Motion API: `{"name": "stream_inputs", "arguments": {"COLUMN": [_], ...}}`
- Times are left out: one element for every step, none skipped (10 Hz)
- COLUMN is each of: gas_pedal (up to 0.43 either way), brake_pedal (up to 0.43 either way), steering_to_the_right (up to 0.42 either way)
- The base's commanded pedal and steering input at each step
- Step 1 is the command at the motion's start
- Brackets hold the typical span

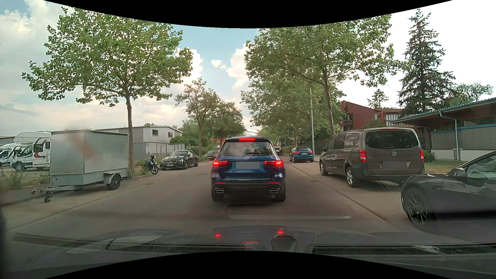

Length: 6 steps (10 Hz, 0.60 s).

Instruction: Follow the waypoints while adhering to traffic rules and regulations

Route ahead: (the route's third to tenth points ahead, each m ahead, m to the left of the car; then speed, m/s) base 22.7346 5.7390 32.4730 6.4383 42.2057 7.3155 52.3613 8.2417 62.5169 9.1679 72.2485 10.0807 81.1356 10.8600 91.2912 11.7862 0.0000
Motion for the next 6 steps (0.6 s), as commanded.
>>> {"name": "stream_inputs", "arguments": {"gas_pedal": [0.0, 0.0, 0.0, 0.0, 0.0, 0.0], "brake_pedal": [0.189, 0.189, 0.189, 0.189, 0.189, 0.189], "steering_to_the_right": [0.009, 0.009, 0.009, 0.009, 0.009, 0.009]}}
